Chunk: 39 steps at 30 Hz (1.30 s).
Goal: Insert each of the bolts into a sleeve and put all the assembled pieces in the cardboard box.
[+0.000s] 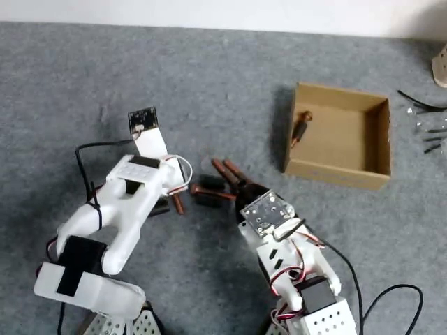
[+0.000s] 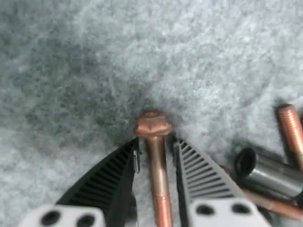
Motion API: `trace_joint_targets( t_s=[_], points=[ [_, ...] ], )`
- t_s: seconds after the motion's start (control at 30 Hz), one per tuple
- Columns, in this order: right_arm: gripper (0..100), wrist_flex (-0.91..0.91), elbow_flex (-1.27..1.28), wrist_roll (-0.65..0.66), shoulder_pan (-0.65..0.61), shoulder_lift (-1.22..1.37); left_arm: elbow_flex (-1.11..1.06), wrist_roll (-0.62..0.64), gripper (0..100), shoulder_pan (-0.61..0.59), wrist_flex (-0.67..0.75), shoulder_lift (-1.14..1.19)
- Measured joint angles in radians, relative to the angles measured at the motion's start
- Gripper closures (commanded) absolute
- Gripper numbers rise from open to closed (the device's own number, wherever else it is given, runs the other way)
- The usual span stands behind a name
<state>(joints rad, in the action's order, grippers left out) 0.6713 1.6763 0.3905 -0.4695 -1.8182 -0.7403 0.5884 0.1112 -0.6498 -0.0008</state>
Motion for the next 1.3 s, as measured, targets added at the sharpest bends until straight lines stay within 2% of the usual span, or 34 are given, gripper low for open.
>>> trace_joint_targets(
  t_s=[0.13, 0.43, 0.57, 0.7, 1.0, 1.17, 1.3],
  points=[
    [98.9, 0.000, 0.000, 0.000, 0.000, 0.000, 0.002, 0.058, 100, 0.005, 0.000, 0.002],
    [98.9, 0.000, 0.000, 0.000, 0.015, 0.000, 0.011, 0.072, 99, 0.006, -0.006, 0.005],
    [98.9, 0.000, 0.000, 0.000, 0.017, 0.000, 0.031, 0.072, 99, 0.006, -0.051, 0.002],
    [98.9, -0.040, 0.000, 0.000, 0.018, 0.000, 0.025, 0.072, 100, 0.003, -0.137, -0.106],
    [98.9, -0.068, 0.000, -0.006, 0.015, 0.000, -0.281, 0.072, 100, 0.003, -0.126, -0.713],
    [98.9, -0.069, 0.000, -0.006, -0.011, 0.000, -0.526, 0.072, 99, 0.005, 0.041, -1.146],
    [99.0, -0.069, 0.000, -0.006, -0.054, 0.000, -0.729, 0.072, 99, 0.069, 0.186, -1.458]
  ],
)
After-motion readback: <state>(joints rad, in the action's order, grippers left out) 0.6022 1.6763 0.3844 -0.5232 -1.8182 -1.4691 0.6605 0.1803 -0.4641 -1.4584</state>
